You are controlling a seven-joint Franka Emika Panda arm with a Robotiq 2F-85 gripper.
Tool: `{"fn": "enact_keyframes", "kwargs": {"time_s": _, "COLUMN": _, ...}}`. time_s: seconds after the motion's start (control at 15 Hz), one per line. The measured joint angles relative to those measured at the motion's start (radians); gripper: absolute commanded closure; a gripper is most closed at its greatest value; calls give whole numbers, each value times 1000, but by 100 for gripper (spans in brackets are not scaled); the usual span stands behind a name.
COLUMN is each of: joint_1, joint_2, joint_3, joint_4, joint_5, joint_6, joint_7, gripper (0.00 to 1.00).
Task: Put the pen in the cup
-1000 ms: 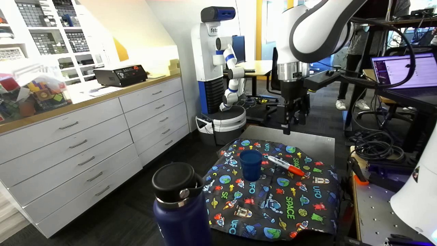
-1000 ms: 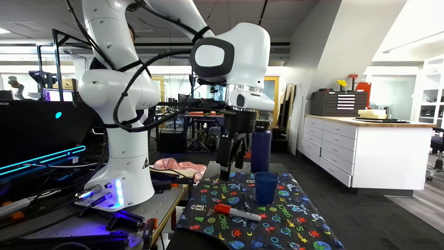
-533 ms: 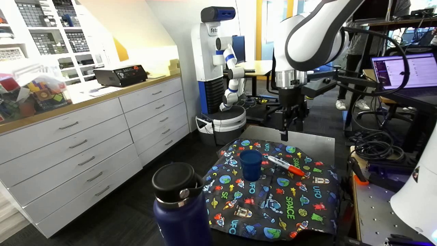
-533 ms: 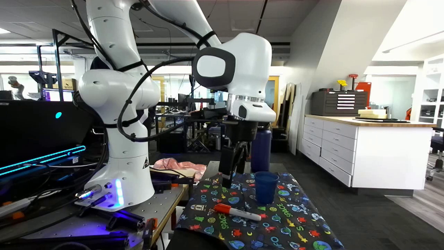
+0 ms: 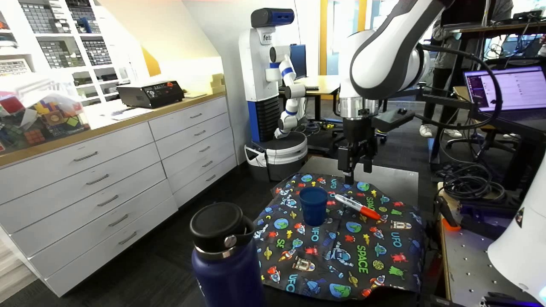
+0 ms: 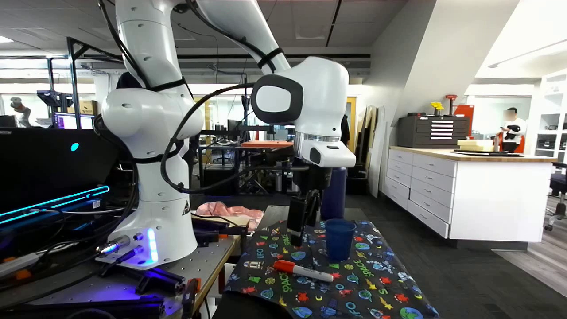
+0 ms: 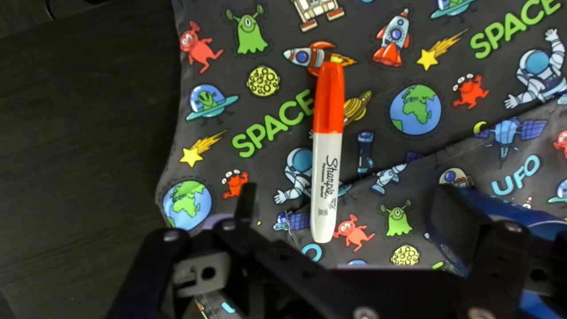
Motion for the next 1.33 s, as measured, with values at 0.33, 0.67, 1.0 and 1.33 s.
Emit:
{"fn": "enact_keyframes", "kwargs": {"time_s": 0.33, "joint_1": 16, "joint_2": 36, "joint_3": 6, "joint_4": 0, "joint_5": 10, "joint_6": 53, "joint_7": -2, "gripper": 0}}
{"fn": "enact_keyframes", "kwargs": {"time_s": 0.67, "joint_1": 22, "joint_2": 62, "joint_3": 8, "joint_4": 0, "joint_5": 10, "joint_6": 109, "joint_7": -4, "gripper": 0}}
{"fn": "enact_keyframes", "kwargs": {"time_s": 1.0, "joint_1": 22, "joint_2": 95, "joint_3": 8, "joint_4": 0, "joint_5": 10, "joint_6": 154, "joint_7": -7, "gripper": 0}}
{"fn": "enact_keyframes", "kwargs": {"time_s": 1.33, "joint_1": 22, "joint_2": 136, "joint_3": 8, "joint_4": 0, "joint_5": 11, "joint_6": 190, "joint_7": -11, "gripper": 0}}
